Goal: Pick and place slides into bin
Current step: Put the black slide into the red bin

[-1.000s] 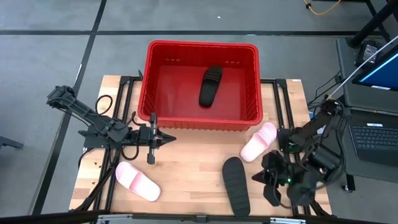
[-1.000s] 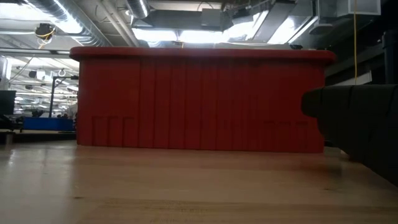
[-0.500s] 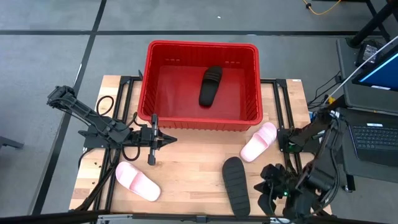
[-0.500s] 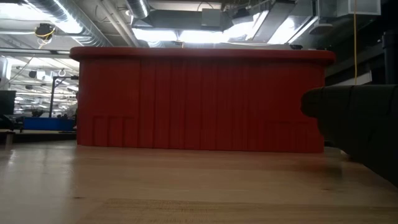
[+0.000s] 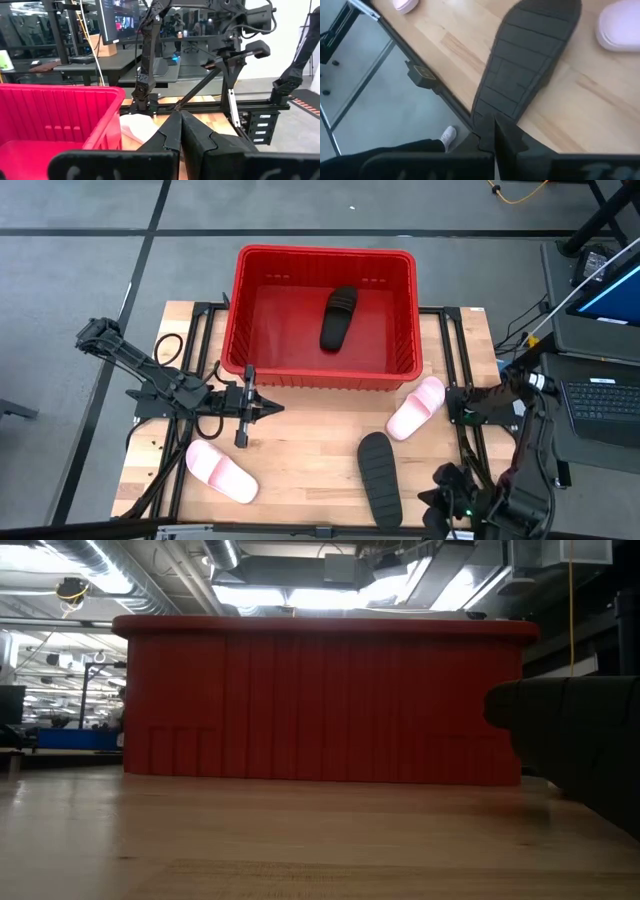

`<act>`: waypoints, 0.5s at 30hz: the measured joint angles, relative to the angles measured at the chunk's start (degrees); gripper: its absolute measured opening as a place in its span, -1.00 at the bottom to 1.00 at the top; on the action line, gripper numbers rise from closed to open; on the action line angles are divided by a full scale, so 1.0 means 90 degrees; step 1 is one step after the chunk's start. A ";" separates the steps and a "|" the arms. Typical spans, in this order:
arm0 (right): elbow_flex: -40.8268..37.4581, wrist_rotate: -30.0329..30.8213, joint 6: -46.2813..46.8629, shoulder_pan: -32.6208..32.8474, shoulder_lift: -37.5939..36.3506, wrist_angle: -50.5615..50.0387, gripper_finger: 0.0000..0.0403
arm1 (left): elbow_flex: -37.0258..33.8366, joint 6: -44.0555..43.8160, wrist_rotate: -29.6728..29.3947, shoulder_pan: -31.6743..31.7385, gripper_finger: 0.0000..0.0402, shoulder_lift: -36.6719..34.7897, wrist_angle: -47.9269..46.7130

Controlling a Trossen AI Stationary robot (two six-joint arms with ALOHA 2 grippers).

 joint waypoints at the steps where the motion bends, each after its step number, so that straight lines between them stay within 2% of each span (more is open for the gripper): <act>1: 0.0000 0.0006 0.0150 0.0055 0.0036 -0.0064 -0.98 | 0.0000 -0.0001 0.0000 0.0002 -0.99 0.0000 0.0002; 6: -0.0342 0.0220 0.0754 0.0276 0.0130 0.0054 -0.98 | 0.0000 -0.0004 0.0000 0.0002 -0.99 0.0000 0.0027; 9: -0.0904 0.0577 0.0884 0.0376 0.0125 0.0758 -0.98 | 0.0000 -0.0047 0.0000 0.0002 -0.99 0.0000 0.0032; 15: -0.1939 0.0617 0.0897 0.0387 0.0128 0.2351 -0.99 | 0.0000 -0.0052 -0.0002 0.0002 -0.99 0.0000 0.0261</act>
